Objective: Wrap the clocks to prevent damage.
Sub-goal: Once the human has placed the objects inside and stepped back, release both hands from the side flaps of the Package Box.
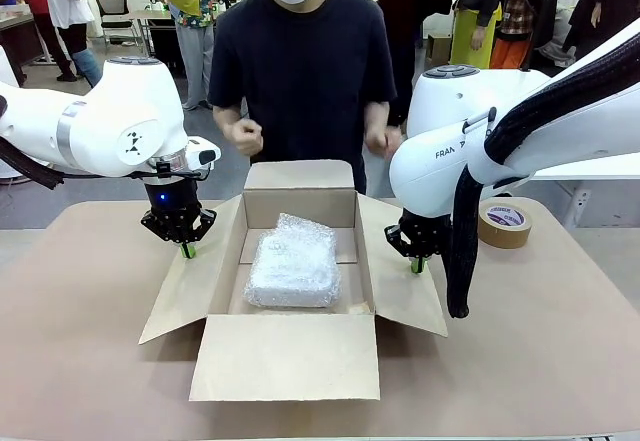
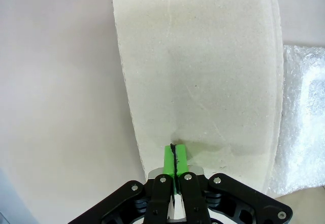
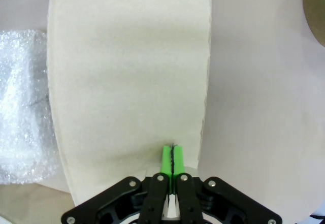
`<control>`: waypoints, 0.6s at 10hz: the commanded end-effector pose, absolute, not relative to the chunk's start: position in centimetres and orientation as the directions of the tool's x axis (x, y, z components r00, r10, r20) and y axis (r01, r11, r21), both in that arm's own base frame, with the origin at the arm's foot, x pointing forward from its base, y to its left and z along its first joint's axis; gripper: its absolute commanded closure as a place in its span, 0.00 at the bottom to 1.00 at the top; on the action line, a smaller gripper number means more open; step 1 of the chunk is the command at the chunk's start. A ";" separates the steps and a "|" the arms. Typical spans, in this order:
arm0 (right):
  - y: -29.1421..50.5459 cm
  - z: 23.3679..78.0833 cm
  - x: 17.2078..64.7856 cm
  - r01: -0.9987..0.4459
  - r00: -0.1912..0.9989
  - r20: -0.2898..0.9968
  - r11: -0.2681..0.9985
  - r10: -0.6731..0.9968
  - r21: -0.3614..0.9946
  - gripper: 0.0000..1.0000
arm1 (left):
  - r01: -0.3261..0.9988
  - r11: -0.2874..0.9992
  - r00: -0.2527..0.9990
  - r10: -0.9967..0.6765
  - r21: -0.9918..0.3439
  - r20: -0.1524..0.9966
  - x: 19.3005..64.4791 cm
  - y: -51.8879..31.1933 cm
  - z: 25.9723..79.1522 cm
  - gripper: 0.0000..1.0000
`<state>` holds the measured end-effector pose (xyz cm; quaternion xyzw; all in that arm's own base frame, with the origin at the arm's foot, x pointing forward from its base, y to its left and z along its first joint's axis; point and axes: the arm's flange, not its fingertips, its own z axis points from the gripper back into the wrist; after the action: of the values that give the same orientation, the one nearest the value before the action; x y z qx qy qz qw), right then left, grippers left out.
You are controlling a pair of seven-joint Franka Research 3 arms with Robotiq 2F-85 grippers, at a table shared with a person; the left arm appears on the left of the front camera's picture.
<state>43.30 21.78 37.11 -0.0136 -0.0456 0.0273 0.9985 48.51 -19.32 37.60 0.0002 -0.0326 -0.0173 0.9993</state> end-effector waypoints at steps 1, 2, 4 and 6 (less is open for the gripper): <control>21.8 37.1 43.3 -0.054 0.994 0.090 0.998 0.056 -0.030 0.99 | 0.042 0.999 0.997 -0.043 0.012 0.065 48.4 -19.3 37.5 1.00; 21.8 37.1 43.3 -0.054 0.994 0.090 0.998 0.056 -0.030 0.99 | 0.042 0.999 0.997 -0.043 0.012 0.065 48.4 -19.3 37.5 1.00; 21.4 37.6 43.4 -0.154 0.980 0.120 0.987 0.158 -0.039 0.99 | 0.072 0.997 0.992 -0.070 -0.018 0.101 48.6 -18.9 38.2 1.00; 21.1 40.9 42.8 -0.308 0.936 0.174 0.951 0.307 -0.022 0.99 | 0.191 0.980 0.973 -0.182 -0.056 0.142 48.1 -17.6 41.3 1.00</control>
<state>43.35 21.75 39.10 -0.0133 -0.0683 0.1094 0.9916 48.81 -18.82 39.50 -0.0104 -0.0564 -0.0551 0.9968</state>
